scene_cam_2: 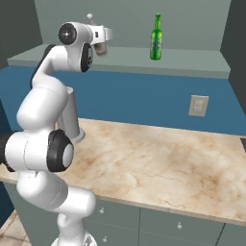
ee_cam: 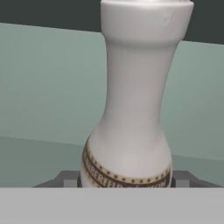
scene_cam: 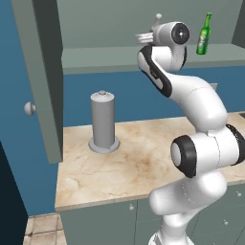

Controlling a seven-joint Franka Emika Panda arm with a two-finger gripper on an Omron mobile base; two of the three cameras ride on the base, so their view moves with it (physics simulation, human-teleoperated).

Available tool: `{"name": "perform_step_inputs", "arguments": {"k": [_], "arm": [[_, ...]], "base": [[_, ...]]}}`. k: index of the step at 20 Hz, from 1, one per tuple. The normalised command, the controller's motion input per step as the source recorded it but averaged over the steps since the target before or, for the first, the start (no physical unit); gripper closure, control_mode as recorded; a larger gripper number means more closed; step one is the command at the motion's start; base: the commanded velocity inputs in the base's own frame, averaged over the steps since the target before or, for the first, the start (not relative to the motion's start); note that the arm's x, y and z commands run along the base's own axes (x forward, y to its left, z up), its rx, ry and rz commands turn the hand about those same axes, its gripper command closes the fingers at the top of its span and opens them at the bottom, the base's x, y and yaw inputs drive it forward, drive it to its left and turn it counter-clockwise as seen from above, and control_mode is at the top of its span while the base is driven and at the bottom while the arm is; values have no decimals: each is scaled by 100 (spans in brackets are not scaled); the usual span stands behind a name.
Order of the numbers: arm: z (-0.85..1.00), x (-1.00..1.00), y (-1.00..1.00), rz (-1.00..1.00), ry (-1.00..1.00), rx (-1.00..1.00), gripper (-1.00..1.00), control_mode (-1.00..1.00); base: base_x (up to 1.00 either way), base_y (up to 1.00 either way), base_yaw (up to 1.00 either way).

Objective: Sort all alcoholic drinks to one cabinet, and non-alcoholic drinks to the other.

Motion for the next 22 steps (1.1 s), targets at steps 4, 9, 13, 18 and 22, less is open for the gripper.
{"name": "perform_step_inputs", "arguments": {"k": [4,9,13,18,22], "arm": [[-10,17,0,0,1,0,100,-100],[-15,21,0,0,4,0,100,-100],[-10,25,0,0,6,1,100,-100],[-8,23,0,0,5,1,100,-100],[-10,20,0,0,1,1,100,-100]], "base": [[0,0,0],[0,0,0],[0,0,0],[0,0,0],[0,0,0]]}}
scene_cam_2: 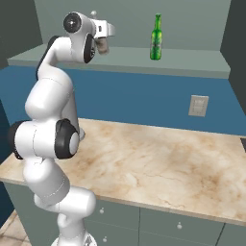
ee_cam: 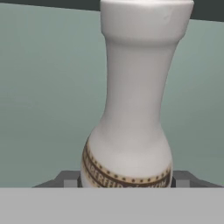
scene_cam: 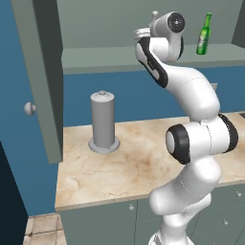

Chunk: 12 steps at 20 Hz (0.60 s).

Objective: Sort all alcoholic drinks to one cabinet, and non-alcoholic drinks to the other.

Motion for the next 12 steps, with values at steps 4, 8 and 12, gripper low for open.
{"name": "perform_step_inputs", "arguments": {"k": [4,8,12], "arm": [[-9,20,0,0,2,1,100,-100],[-8,19,0,0,2,1,100,-100],[-7,18,0,0,2,2,100,-100]], "base": [[0,0,0],[0,0,0],[0,0,0]]}}
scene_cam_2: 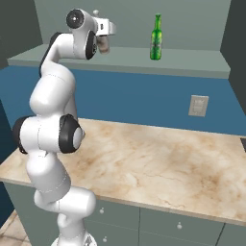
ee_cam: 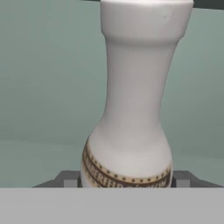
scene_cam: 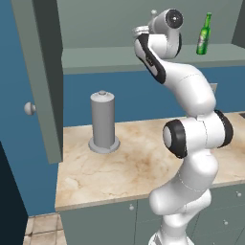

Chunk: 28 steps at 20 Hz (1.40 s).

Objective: Sort all alcoholic drinks to one cabinet, and non-alcoholic drinks to the other.

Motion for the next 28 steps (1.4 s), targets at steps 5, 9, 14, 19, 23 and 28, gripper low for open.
{"name": "perform_step_inputs", "arguments": {"k": [5,9,14,19,23,28], "arm": [[-7,17,0,0,2,1,100,-100],[-7,17,0,0,0,1,-100,-100],[-3,16,0,0,0,1,-100,-100],[0,14,0,0,0,0,-100,-100],[-2,13,0,0,0,0,-100,-100],[-4,8,0,0,0,0,-100,-100]], "base": [[0,0,0],[0,0,0],[0,0,0],[0,0,0],[0,0,0],[0,0,0]]}}
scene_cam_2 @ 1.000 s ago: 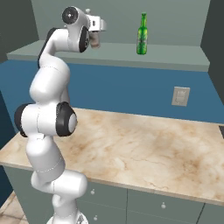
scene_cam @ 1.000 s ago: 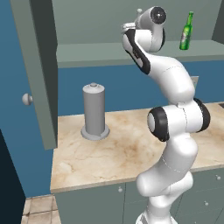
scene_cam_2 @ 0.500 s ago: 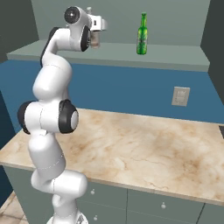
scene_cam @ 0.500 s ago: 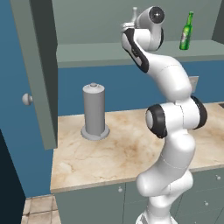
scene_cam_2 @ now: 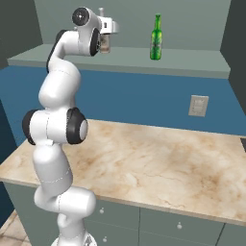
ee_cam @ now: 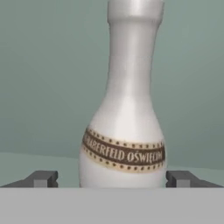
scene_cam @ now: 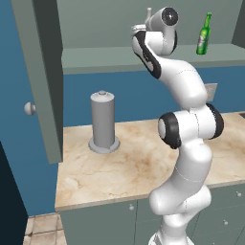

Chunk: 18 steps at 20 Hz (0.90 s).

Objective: Sort all alcoholic drinks to one cabinet, and non-alcoholic drinks to the other.

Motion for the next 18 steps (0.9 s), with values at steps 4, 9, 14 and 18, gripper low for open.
{"name": "perform_step_inputs", "arguments": {"k": [4,9,14,18], "arm": [[-5,0,0,0,0,0,-100,-100],[-2,-7,0,0,0,0,-100,-100],[0,-34,0,0,0,0,-100,-100],[0,-55,0,0,-2,0,-100,-100]], "base": [[0,0,0],[0,0,0],[0,0,0],[0,0,0]]}}
